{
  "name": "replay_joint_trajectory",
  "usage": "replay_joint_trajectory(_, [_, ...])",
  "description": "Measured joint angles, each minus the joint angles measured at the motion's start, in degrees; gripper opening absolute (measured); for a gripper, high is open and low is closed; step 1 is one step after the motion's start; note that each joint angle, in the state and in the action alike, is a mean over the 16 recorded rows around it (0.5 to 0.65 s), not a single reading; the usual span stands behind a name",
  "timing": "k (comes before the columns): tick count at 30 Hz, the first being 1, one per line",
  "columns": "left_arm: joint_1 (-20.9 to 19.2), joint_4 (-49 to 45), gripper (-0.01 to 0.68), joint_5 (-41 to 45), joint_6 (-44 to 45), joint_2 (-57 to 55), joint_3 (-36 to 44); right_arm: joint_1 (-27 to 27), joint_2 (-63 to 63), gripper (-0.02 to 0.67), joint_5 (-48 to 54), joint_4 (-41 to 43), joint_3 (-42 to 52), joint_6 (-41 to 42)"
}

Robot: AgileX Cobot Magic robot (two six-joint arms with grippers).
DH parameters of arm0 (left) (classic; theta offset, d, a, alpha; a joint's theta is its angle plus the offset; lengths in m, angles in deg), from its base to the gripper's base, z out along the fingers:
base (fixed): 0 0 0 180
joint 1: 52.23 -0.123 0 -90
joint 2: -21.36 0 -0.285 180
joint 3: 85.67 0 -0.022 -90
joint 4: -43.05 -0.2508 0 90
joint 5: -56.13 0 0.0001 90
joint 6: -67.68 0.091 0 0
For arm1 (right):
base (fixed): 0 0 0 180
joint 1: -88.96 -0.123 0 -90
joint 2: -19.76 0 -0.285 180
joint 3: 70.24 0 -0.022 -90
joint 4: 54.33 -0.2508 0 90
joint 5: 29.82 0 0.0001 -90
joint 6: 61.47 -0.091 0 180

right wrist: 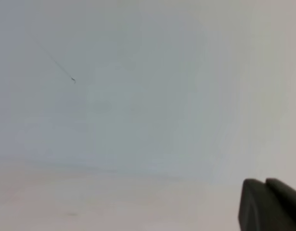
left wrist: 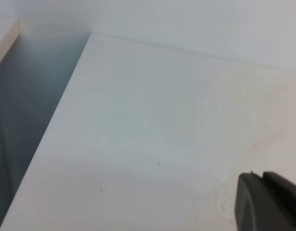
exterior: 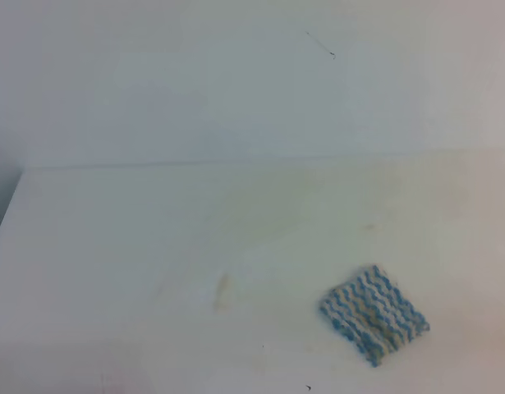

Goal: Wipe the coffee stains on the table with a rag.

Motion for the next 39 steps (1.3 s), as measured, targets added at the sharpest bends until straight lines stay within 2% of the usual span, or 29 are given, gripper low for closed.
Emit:
replay_joint_trajectory(4, [0.00, 0.00, 0.001, 0.00, 0.00, 0.00, 0.00, 1.49, 3.74, -0.002, -0.82, 0.30, 6.41, -0.09])
replay_joint_trajectory(9, [0.00, 0.00, 0.001, -0.01, 0.00, 0.00, 0.00, 2.49, 5.63, -0.002, 2.40, 0.33, 9.89, -1.00])
replay_joint_trajectory(19, [0.00, 0.00, 0.001, -0.01, 0.00, 0.00, 0.00, 4.12, 5.73, -0.002, 9.20, 0.20, 10.10, -4.71])
replay_joint_trajectory(39, [0.00, 0.00, 0.001, -0.01, 0.00, 0.00, 0.00, 5.21, 5.73, -0.002, 9.63, 0.15, 10.10, -6.15])
